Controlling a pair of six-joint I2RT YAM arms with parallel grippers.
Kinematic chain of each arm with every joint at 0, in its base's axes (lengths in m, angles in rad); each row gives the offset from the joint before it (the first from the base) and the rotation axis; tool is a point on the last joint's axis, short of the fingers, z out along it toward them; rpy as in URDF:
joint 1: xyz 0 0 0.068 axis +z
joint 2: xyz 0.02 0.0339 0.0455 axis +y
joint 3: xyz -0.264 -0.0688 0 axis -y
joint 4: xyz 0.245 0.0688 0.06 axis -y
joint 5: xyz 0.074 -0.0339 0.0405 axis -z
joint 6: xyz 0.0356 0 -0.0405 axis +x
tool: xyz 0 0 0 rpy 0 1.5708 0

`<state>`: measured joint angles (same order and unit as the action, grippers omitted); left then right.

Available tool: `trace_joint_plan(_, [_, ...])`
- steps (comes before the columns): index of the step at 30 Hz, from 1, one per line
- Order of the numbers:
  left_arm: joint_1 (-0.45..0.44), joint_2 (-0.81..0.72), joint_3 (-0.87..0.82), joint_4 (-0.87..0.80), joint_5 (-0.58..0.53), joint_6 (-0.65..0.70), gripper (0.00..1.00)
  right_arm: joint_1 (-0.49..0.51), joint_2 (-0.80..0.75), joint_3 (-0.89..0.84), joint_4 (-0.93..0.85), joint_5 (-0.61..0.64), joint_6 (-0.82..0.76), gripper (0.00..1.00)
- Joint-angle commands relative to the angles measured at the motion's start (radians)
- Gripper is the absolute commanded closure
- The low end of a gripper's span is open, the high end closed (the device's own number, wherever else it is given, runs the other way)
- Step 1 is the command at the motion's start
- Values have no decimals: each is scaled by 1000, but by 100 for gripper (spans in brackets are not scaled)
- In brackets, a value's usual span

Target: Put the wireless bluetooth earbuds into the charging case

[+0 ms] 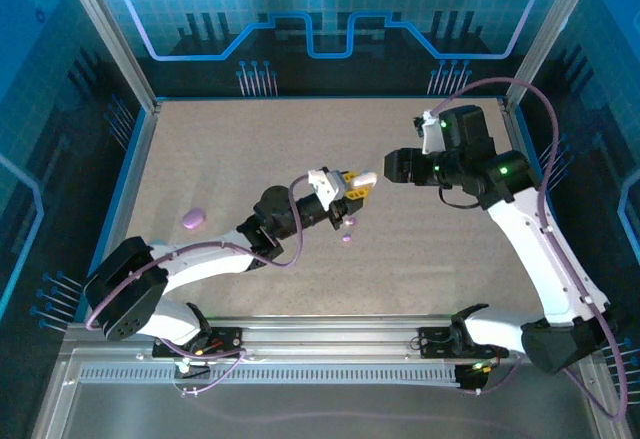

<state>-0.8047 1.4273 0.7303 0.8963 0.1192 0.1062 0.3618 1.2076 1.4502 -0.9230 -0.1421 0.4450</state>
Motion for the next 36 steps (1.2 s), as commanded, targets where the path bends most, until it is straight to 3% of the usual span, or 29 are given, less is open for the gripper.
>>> trace_joint_plan(1, [59,-30,-8,-43,-11,-119,75,-37,-52,-52,57,42,42,37])
trace_joint_plan(6, [187,-20,-28,-122,25,-357,75,-74,-86,-117,100,11,79,37])
trace_joint_plan(13, [360,67,116,-538,157,-615,76,-92,-74,-154,114,-43,102,37])
trace_joint_plan(17, [412,175,226,-721,241,-663,76,-94,-64,-169,128,-69,119,38])
trace_joint_plan(25, [447,438,455,-895,352,-711,76,-95,-59,-189,136,-98,148,39])
trace_joint_plan(36, [458,663,693,-1062,338,-689,75,-94,-94,-229,136,-85,182,39])
